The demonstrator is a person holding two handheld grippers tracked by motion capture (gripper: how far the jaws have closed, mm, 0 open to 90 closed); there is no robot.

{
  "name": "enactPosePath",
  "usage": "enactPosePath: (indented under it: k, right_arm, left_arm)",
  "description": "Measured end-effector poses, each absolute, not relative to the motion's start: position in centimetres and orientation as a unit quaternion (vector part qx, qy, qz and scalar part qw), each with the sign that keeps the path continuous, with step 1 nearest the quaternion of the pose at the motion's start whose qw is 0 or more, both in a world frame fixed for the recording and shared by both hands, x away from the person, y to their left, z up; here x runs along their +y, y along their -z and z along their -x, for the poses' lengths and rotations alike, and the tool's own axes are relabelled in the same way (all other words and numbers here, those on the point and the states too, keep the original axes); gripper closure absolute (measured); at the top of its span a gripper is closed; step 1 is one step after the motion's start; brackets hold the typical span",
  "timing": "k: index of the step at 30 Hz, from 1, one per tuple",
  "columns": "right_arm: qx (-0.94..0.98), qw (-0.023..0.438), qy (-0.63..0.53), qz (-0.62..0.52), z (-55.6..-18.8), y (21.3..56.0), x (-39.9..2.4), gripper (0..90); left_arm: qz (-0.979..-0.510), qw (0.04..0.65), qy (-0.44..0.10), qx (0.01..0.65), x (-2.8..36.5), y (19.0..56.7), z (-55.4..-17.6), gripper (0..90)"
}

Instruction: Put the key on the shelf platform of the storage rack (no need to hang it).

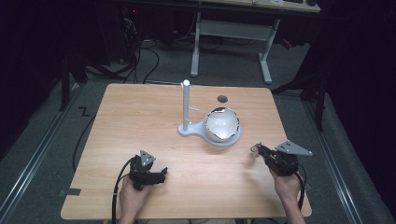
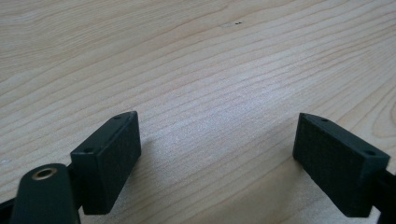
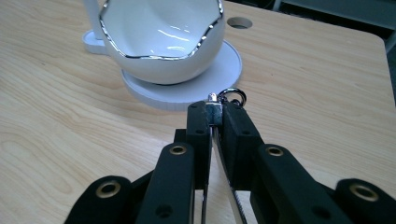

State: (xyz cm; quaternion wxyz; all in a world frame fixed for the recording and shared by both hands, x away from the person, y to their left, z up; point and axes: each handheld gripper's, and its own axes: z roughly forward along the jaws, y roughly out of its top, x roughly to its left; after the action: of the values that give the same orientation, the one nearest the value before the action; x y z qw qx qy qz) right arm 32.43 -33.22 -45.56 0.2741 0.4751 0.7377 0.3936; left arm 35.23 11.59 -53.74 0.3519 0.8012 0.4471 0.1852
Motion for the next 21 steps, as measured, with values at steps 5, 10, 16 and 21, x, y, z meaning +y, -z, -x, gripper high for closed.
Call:
enactPosePath:
  k: [5,10,16,21]
  right_arm:
    - [0.741,0.271,-0.403,-0.463,-32.1,44.9,-32.7,82.3]
    - [0.749,0.266,-0.411,-0.447,-32.0,44.1,-31.9,82.3]
    - [0.753,0.261,-0.415,-0.439,-31.9,43.5,-31.4,82.3]
    - [0.755,0.256,-0.421,-0.432,-32.0,43.1,-31.0,82.3]
  left_arm:
    - [-0.801,0.352,-0.185,0.447,11.6,53.7,-35.2,15.5]
    - [-0.801,0.352,-0.185,0.447,11.6,53.7,-35.2,15.5]
    - [-0.801,0.352,-0.185,0.447,11.6,53.7,-35.2,15.5]
    - [-0.801,0.352,-0.185,0.447,11.6,53.7,-35.2,15.5]
